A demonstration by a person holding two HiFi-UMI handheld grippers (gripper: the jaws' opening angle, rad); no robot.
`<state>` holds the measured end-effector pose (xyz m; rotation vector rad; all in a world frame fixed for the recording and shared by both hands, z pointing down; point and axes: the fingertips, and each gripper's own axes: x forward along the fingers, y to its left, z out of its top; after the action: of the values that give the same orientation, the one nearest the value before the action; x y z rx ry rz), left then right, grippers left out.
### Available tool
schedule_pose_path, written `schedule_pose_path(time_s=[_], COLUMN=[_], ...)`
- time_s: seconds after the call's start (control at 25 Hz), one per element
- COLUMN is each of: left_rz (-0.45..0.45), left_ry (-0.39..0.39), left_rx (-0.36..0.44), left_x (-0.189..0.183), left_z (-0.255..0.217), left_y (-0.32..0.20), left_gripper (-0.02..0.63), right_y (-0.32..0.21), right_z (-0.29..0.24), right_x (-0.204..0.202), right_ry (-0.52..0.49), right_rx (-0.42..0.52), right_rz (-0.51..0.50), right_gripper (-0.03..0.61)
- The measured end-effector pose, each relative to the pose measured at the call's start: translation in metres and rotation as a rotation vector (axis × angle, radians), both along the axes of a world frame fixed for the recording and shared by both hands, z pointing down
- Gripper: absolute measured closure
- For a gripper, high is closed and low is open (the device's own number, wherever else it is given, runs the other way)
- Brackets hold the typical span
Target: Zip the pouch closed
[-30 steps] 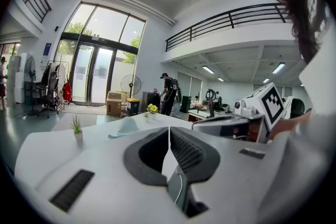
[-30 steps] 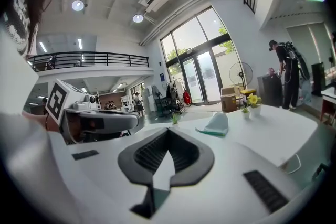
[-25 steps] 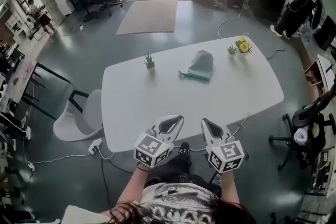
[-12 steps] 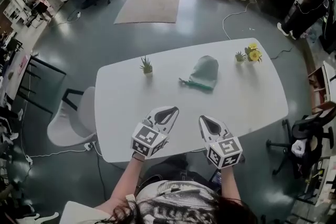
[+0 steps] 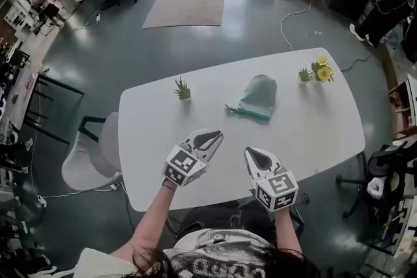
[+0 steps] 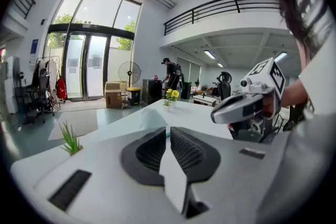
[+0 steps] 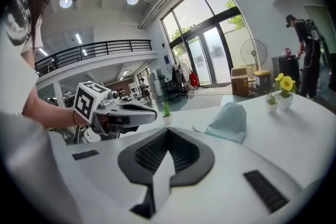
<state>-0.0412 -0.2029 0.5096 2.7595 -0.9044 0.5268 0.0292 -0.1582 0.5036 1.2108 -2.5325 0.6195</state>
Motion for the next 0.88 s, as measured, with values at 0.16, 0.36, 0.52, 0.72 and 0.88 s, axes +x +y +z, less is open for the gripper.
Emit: schedule_pose_path(time_s=[0.16,0.36,0.52,0.72,0.88], left_rz=[0.061,0.113,0.131,0.18,0.268], left_ry=[-0.11,-0.255,-0.347,-0.466,-0.551], left_rx=[0.036,0.065,0.049,-0.012,-0.046], left_x=[-0.006,-0.008,-0.01,-0.007,-0.003], left_z=[0.011,0.034,0.062,0.103,0.126], left_y=[-0.027,-0.066,-0.095,-0.125,-0.14], left_gripper=[0.594,0.594,0.594,0.592,0.488], right_y=[-0.008,-0.025,-0.04,-0.049,-0.051], right_z=[0.007,0.021,0.034,0.047,0.058], right_x=[-0.006,-0.008,-0.013,-0.01,-0.002], right_ry=[-0.002,-0.016,-0.026,-0.02,-0.019], right_rx=[-0.023,-0.053,-0.086,-0.13,-0.165], right_rz=[-0.016,-0.023,-0.05,-0.091,-0.098], right_gripper=[0.58,0.58,0.58,0.58,0.58])
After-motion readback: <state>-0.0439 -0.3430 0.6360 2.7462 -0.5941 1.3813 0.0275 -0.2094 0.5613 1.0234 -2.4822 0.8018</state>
